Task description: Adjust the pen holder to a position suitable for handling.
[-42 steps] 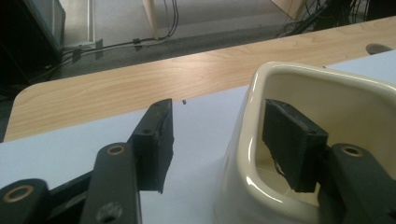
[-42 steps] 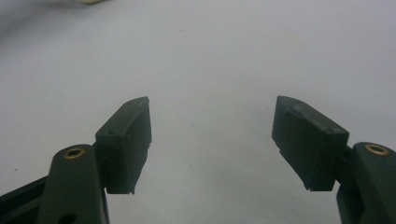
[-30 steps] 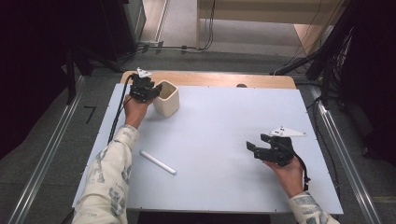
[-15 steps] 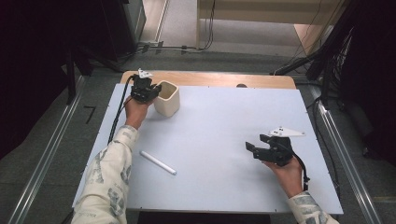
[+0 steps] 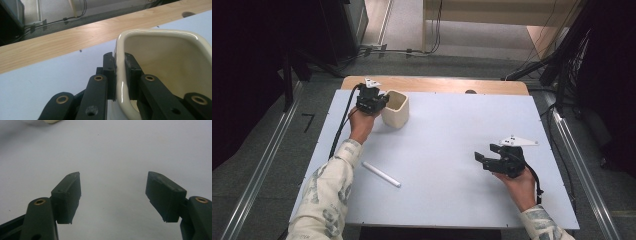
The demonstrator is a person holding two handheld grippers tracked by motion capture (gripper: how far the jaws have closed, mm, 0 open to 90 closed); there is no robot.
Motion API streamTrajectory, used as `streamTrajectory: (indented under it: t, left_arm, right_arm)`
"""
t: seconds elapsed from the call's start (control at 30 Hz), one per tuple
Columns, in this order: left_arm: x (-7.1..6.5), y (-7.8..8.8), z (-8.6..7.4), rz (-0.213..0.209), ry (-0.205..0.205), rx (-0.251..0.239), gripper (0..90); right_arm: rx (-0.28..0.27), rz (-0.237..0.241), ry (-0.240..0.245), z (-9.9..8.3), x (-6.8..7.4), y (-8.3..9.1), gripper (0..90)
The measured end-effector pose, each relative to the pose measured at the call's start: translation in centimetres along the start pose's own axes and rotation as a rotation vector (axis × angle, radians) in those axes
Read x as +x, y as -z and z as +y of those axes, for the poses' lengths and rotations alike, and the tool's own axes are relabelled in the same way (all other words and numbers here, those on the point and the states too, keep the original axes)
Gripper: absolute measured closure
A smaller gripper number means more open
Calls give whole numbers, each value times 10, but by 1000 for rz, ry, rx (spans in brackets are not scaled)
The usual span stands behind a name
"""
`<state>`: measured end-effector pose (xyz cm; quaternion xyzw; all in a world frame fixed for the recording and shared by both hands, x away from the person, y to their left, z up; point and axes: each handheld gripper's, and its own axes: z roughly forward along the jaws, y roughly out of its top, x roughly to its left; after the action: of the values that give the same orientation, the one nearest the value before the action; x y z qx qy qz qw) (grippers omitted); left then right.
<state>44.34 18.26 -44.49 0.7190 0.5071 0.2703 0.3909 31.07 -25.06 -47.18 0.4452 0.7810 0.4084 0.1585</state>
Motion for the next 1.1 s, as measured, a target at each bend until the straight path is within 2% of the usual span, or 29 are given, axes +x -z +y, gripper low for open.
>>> streamTrajectory:
  t: [0.23, 0.53, 0.7, 0.8, 1.0, 1.07, 1.1]
  left_arm:
    - [-26, 15, -13, -58, -19, -2, 828]
    - [-75, 34, -27, -94, -38, 17, 827]
    - [-96, 41, -32, -114, -77, 17, 828]
    - [-103, 42, -33, -114, -77, 12, 828]
    - [-103, 42, -36, -126, -69, 0, 819]
    - [-103, 42, -36, -130, -72, -14, 798]
    - [-103, 42, -36, -131, -73, -16, 749]
  right_arm:
    - [-1, 1, 6, 0, 2, 0, 268]
    - [6, 5, 19, 1, 7, -3, 268]
    - [11, 5, 23, 1, 8, -4, 268]
    - [11, 4, 22, 1, 8, -4, 268]
    - [12, 4, 23, 1, 8, -4, 268]
    - [9, 4, 23, 1, 8, -4, 268]
    - [7, 3, 23, 1, 8, -4, 268]
